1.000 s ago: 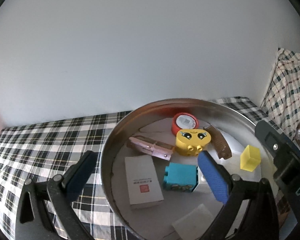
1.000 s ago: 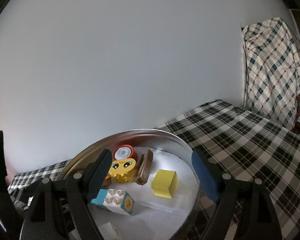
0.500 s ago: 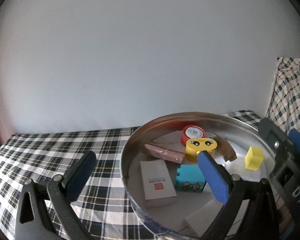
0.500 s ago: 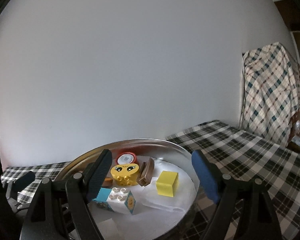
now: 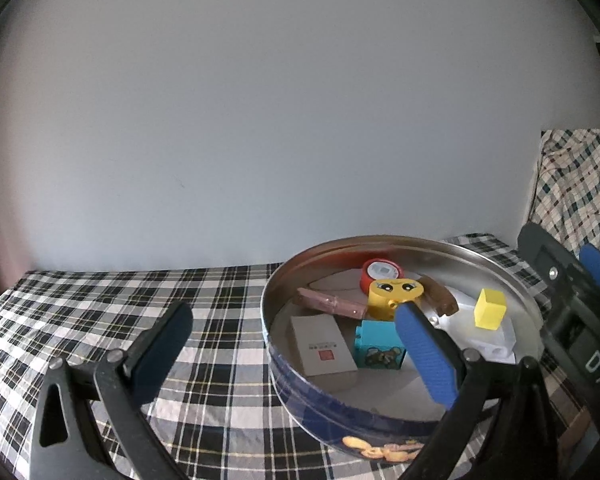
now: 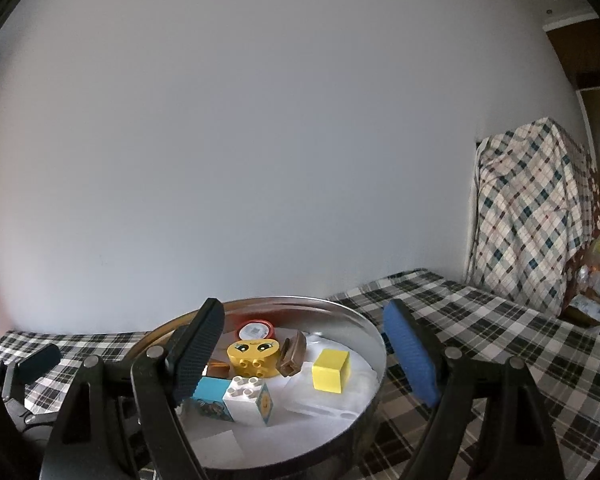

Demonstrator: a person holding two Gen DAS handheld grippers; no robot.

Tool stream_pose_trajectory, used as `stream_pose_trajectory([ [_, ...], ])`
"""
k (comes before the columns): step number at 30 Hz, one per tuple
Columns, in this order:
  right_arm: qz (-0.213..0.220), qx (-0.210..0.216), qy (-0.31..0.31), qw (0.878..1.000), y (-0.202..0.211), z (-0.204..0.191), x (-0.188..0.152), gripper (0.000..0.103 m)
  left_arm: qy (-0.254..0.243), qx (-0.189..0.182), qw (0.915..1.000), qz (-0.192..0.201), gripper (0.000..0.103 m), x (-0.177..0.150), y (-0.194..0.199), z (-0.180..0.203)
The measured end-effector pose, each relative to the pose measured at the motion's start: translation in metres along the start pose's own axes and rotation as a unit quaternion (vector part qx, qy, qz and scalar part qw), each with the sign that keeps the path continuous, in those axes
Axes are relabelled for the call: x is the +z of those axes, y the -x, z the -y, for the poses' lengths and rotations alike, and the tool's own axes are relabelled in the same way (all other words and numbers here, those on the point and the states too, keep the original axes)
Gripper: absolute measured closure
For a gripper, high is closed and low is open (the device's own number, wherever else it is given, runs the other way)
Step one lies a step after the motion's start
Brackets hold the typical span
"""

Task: Organize rigid objects
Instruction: 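Withdraw both tools up and away from the tin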

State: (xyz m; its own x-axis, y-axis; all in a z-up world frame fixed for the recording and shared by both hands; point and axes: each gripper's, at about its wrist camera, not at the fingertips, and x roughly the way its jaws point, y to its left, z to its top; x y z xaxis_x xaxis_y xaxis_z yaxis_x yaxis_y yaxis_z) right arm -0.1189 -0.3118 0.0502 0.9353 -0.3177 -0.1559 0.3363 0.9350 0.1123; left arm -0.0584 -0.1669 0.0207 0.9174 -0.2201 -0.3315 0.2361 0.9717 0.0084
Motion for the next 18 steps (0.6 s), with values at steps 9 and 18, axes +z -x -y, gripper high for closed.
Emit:
stream_pose_trajectory([
  [9,0.045,-0.008,0.021,0.999,0.029,-0.007,-0.002,0.014,-0.009,-0.010,0.9998,0.012,0.000,-0.004,0.017,0.004],
  [18,0.079,-0.018,0.008,0.997,0.053,-0.002,-0.002,0.011,0.003,-0.014,0.9996,0.022,0.000,-0.007,0.031,0.001],
])
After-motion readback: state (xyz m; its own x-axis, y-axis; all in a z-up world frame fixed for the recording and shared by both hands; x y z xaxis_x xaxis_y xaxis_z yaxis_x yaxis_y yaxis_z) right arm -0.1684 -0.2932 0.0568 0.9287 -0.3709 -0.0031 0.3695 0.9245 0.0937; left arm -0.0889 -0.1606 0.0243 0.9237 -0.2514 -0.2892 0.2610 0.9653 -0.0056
